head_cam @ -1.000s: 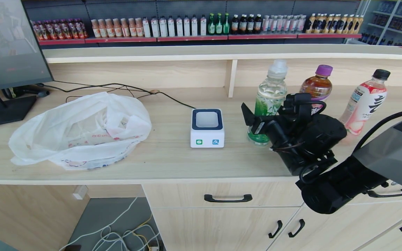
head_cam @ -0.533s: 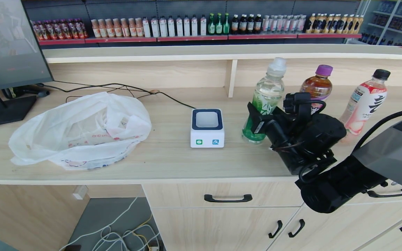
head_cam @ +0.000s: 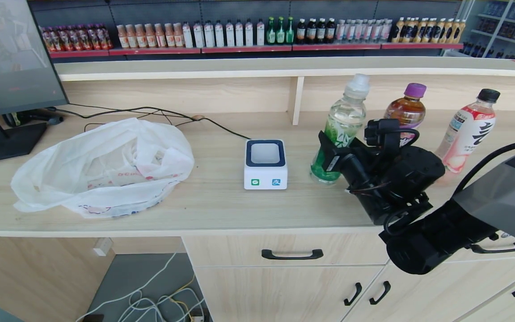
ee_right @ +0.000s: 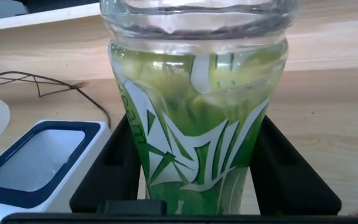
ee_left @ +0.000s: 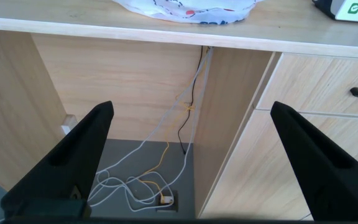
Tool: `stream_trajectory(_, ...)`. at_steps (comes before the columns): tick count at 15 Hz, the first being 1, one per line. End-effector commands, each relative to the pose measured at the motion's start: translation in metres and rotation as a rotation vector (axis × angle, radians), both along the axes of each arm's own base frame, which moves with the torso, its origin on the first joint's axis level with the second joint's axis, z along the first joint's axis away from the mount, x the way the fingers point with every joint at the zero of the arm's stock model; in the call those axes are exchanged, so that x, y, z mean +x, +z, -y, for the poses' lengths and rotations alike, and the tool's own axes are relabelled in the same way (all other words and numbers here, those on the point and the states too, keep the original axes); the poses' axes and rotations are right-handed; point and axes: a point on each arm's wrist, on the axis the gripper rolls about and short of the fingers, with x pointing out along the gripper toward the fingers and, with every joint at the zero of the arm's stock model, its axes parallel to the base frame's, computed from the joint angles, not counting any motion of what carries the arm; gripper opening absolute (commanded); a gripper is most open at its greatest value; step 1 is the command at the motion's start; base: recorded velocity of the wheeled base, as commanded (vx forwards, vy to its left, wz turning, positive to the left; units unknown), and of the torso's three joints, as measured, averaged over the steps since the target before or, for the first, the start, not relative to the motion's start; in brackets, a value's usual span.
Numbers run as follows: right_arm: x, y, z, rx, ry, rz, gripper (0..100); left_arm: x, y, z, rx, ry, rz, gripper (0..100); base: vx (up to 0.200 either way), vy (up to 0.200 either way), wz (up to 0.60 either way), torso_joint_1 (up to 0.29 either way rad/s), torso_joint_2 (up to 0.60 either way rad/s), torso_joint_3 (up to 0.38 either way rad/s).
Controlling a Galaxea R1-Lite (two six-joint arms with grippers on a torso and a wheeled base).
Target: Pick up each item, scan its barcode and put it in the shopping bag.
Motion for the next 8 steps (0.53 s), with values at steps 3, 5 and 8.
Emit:
stream_trajectory(3,-0.006,0.009,0.002,0.01,0.001,0.018,0,0.0,0.0,0.0,0.001,0.0,0.0,100,0.0,0.0,0.0,0.0,0.0,0.0)
stream_trajectory(5,-0.008,0.013,0.004,0.013,0.001,0.025,0,0.0,0.0,0.0,0.001,0.0,0.0,100,0.0,0.0,0.0,0.0,0.0,0.0)
stream_trajectory(8,-0.011,0.02,0.005,0.02,0.001,0.042,0,0.0,0.0,0.0,0.001,0.0,0.0,100,0.0,0.0,0.0,0.0,0.0,0.0)
